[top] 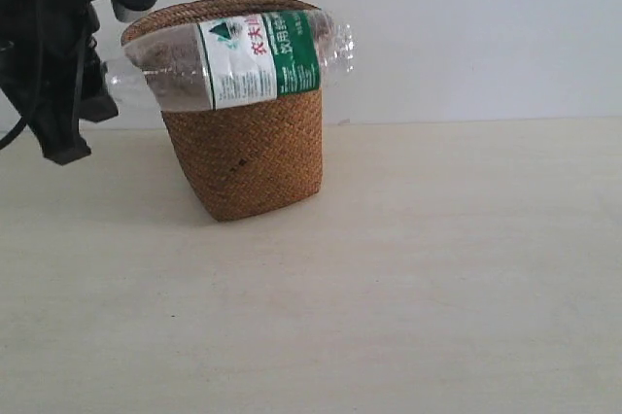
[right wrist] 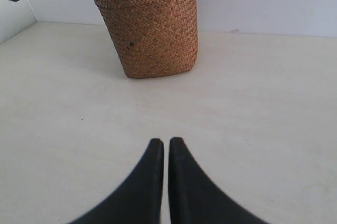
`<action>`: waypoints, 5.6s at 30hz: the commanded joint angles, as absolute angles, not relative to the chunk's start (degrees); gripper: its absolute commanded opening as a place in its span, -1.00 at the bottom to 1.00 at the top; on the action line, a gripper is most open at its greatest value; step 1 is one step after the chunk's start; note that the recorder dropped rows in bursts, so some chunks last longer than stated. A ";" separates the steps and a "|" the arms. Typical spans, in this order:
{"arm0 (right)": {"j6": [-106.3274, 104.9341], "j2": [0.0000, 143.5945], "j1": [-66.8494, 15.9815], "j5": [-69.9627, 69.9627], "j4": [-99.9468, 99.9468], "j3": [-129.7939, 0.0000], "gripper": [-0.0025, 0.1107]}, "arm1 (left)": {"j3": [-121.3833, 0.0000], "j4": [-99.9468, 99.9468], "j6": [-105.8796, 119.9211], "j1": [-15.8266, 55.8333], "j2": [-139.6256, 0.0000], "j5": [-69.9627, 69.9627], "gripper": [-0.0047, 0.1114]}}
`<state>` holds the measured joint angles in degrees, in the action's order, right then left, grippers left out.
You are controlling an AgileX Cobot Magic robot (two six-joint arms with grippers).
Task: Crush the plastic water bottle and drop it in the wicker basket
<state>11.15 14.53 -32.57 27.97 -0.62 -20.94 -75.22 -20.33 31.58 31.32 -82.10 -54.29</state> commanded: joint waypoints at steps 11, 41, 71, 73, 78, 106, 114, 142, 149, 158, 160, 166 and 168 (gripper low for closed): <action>11.21 14.47 -32.50 27.43 -0.83 -20.66 -0.96 | -75.55 -10.72 27.07 31.28 -81.86 -56.97 -0.85; 11.32 14.47 -32.50 27.43 -0.83 -20.66 -0.96 | -97.66 -8.36 5.41 26.48 -92.43 -53.83 -0.84; 11.44 14.47 -32.50 26.31 -0.83 -20.66 -0.96 | -96.80 -8.98 2.25 26.48 -91.66 -50.03 -0.84; 11.44 14.47 -32.50 26.31 -0.83 -20.66 -0.96 | -95.49 -8.98 2.25 26.48 -90.26 -45.93 -0.84; 11.44 14.47 -32.50 26.31 -0.83 -20.66 -0.96 | -89.39 -8.77 2.25 26.48 -83.85 -31.44 -0.84; 11.44 14.47 -32.50 26.31 -0.83 -20.66 -0.96 | -26.01 -8.77 -11.24 13.79 -16.90 -20.32 -0.84; 11.44 14.47 -32.50 26.31 -0.83 -20.66 -0.96 | -12.18 -8.77 -15.79 13.07 -4.93 -14.59 -0.84; 11.44 14.47 -32.50 26.31 -0.83 -20.66 -0.96 | 0.00 -5.11 -10.33 -2.14 0.00 -15.81 -0.84; 11.44 14.47 -32.50 26.31 -0.83 -20.66 -0.96 | 0.00 -4.88 -8.42 -2.14 0.00 -16.80 -0.84; 11.44 14.47 -32.50 26.31 -0.83 -20.66 -0.96 | 0.00 4.86 -2.21 -2.14 0.00 -16.16 -0.84; 11.44 14.47 -32.50 26.31 -0.83 -20.66 -0.96 | 0.00 10.05 3.09 -2.14 0.00 -16.16 -0.84; 11.44 14.47 -32.50 26.31 -0.83 -20.66 -0.96 | 0.00 14.15 10.14 -2.14 0.00 -16.16 -0.84; 11.44 14.47 -32.50 26.31 -0.83 -20.66 -0.96 | 0.00 14.15 10.14 -2.14 0.00 -16.16 -0.84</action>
<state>11.15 14.53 -32.57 27.06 -0.84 -20.94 -0.21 13.03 9.07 -1.97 -0.22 -16.46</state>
